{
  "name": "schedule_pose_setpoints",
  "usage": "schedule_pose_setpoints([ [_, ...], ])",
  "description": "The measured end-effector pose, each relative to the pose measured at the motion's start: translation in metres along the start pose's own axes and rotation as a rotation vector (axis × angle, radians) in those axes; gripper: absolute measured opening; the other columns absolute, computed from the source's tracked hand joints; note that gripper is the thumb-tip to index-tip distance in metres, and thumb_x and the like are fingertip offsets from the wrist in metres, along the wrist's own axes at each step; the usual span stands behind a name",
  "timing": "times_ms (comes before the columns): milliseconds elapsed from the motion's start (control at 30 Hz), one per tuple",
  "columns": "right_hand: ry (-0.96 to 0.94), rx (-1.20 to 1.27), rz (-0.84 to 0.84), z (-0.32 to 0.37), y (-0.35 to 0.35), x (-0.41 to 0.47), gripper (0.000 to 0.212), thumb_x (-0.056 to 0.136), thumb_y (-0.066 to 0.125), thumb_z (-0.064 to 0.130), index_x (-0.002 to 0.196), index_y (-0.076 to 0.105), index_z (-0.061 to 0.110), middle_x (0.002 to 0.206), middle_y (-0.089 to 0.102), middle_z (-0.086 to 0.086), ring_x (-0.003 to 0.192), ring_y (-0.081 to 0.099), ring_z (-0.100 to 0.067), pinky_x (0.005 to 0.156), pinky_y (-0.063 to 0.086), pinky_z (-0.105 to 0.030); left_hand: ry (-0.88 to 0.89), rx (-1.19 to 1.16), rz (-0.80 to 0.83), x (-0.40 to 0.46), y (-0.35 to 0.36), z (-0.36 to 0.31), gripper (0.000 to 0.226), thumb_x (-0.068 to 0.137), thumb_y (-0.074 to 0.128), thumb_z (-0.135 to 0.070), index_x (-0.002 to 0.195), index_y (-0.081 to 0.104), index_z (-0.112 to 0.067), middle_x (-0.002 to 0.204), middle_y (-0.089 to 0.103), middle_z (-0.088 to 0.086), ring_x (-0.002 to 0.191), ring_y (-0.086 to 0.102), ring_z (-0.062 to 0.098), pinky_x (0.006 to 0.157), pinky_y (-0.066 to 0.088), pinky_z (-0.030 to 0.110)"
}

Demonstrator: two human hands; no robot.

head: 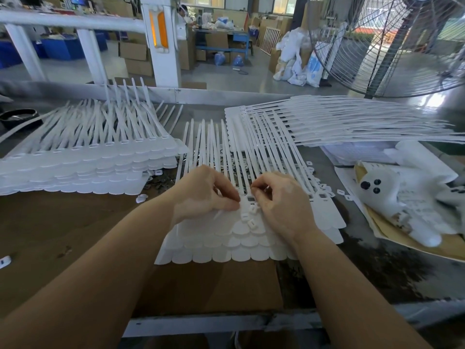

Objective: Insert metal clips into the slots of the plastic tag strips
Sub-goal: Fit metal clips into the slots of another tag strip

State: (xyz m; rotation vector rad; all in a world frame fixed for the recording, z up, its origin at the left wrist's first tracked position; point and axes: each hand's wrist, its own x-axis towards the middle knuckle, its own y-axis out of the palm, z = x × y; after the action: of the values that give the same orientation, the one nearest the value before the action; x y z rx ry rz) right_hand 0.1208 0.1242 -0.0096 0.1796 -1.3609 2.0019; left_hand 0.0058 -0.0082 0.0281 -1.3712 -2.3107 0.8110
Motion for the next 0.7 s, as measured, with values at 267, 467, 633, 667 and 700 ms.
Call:
schedule_pose_setpoints([
  [267,0.005,0.012,0.001,0.000,0.000,0.000,0.005,0.087,0.061,0.020,0.086,0.065,0.019,0.087,0.062,0.008,0.084,0.045,-0.006,0.076,0.032,-0.021,0.028,0.049,-0.018,-0.003,0.002,-0.002,0.006,0.077,0.075,-0.013,0.078,0.070,-0.016,0.078,0.066,-0.006,0.062,0.053,-0.004,0.061,0.040,0.006],
  [467,0.006,0.016,0.002,0.001,-0.001,-0.001,0.006,0.087,0.060,0.020,0.085,0.066,0.019,0.085,0.061,0.010,0.082,0.045,-0.005,0.073,0.029,-0.018,-0.017,-0.088,-0.181,0.000,0.003,-0.002,0.008,0.079,0.072,-0.007,0.084,0.069,-0.013,0.085,0.071,0.007,0.082,0.066,0.018,0.076,0.051,0.022],
  [633,0.004,0.009,0.010,0.001,-0.001,-0.001,0.006,0.088,0.060,0.021,0.086,0.065,0.020,0.084,0.059,0.010,0.083,0.045,-0.006,0.075,0.031,-0.020,-0.059,-0.068,-0.148,0.006,0.003,-0.002,0.006,0.081,0.071,-0.010,0.085,0.073,-0.013,0.082,0.071,0.003,0.074,0.063,0.009,0.062,0.046,0.007],
  [667,0.005,0.009,0.013,0.002,-0.001,-0.001,0.006,0.088,0.060,0.021,0.086,0.065,0.020,0.085,0.059,0.010,0.083,0.045,-0.006,0.076,0.032,-0.020,-0.066,-0.063,-0.137,0.007,0.003,-0.002,0.005,0.081,0.071,-0.011,0.084,0.073,-0.015,0.081,0.071,0.001,0.071,0.062,0.007,0.060,0.045,0.006],
  [700,0.005,0.007,0.014,0.002,-0.001,0.000,0.006,0.088,0.060,0.021,0.086,0.065,0.020,0.085,0.059,0.010,0.083,0.045,-0.006,0.076,0.032,-0.021,-0.076,-0.061,-0.128,0.009,0.003,-0.003,0.004,0.081,0.071,-0.013,0.083,0.073,-0.016,0.079,0.071,0.000,0.068,0.060,0.005,0.058,0.044,0.007],
])
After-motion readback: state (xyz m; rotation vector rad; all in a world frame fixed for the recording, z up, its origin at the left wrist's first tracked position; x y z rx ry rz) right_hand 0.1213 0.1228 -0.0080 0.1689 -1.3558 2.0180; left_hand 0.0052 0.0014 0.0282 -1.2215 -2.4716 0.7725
